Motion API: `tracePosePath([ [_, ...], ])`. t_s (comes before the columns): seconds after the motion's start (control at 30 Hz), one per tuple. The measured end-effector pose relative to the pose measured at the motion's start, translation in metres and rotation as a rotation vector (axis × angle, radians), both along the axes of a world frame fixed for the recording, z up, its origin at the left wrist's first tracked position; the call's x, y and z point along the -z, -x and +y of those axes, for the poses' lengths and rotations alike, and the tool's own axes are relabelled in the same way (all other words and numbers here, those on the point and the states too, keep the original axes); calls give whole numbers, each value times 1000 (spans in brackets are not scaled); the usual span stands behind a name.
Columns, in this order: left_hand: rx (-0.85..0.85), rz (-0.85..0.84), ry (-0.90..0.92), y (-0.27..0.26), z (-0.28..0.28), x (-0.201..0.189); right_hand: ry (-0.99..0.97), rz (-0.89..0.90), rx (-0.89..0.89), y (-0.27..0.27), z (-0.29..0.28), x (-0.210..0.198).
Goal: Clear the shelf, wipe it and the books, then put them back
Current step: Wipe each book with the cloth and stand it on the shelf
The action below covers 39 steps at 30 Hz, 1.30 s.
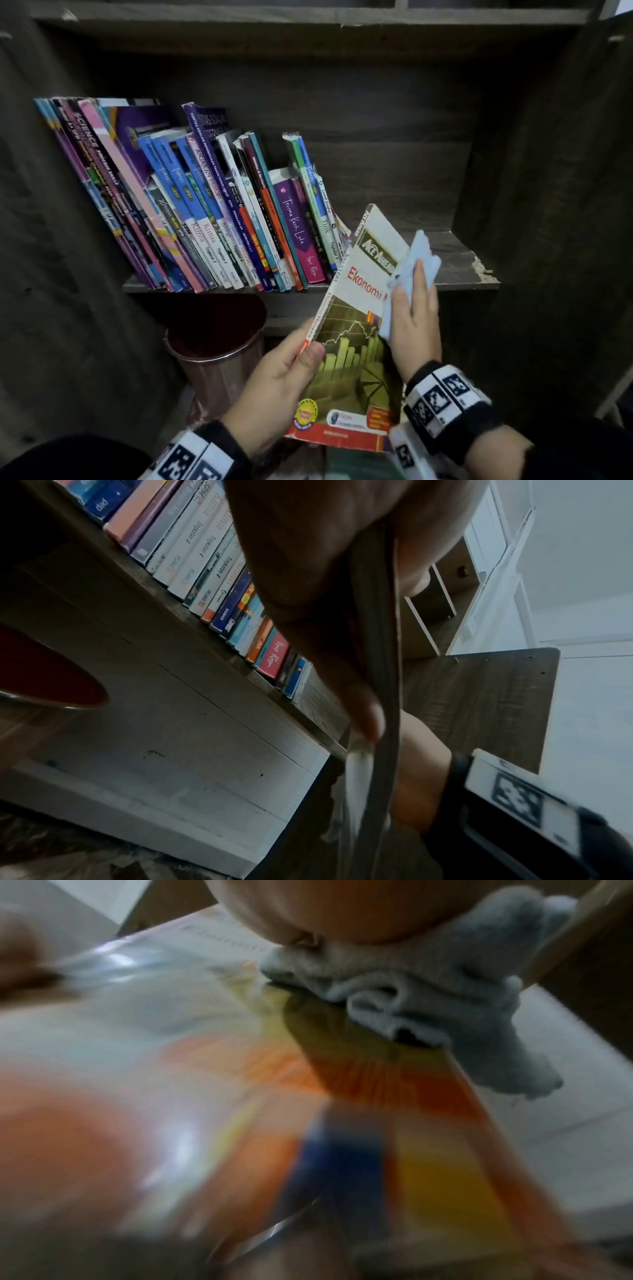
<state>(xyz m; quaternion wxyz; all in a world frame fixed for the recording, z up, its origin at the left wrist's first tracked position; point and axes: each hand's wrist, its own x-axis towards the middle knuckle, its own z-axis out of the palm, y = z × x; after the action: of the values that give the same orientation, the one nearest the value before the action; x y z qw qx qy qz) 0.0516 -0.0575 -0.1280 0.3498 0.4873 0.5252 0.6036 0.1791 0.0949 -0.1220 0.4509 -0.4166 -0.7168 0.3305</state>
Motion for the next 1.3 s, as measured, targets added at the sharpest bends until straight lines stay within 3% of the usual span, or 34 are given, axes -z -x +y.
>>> tracePosePath([
  [0.1, -70, -47, -70, -1, 2, -4, 47, -15, -66, 5, -27, 20],
  [0.27, -91, -47, -104, 1, 2, -9, -280, -292, -357, 5, -79, 47],
  [0.37, -56, 89, -62, -2, 1, -5, -605, -297, -324, 2, -62, 40],
  [0.43, -14, 140, -11, -6, -1, -3, -540, -233, -240, -2, -41, 23],
  [0.6, 48, 197, -12, -14, -9, -12, -157, 26, -4, -13, -3, -4],
  [0.67, 10, 187, -54, -16, -11, -13, 15, 137, -2, -10, -5, 0],
  [0.8, -107, 192, -201, -19, -10, -11, 199, 83, -243, 1, -40, 21],
  [0.87, -98, 218, -230, -18, -8, -7, 230, 181, -510, 5, -61, 26],
  [0.93, -49, 258, -188, -18, -7, -4, 214, 274, -641, 7, -72, 21],
  [1.07, 5, 429, -97, -17, -7, 3, 291, 571, -599, -8, -76, -16],
  [1.13, 16, 445, -80, -12, -6, 0, 266, 596, -562, -16, -72, -29],
  [1.23, -105, 242, -33, 5, -1, -5, 282, 578, -560, -25, -65, -42],
  [1.3, -214, 86, 31, 18, 5, -8, 304, 634, -652, -31, -60, -49],
])
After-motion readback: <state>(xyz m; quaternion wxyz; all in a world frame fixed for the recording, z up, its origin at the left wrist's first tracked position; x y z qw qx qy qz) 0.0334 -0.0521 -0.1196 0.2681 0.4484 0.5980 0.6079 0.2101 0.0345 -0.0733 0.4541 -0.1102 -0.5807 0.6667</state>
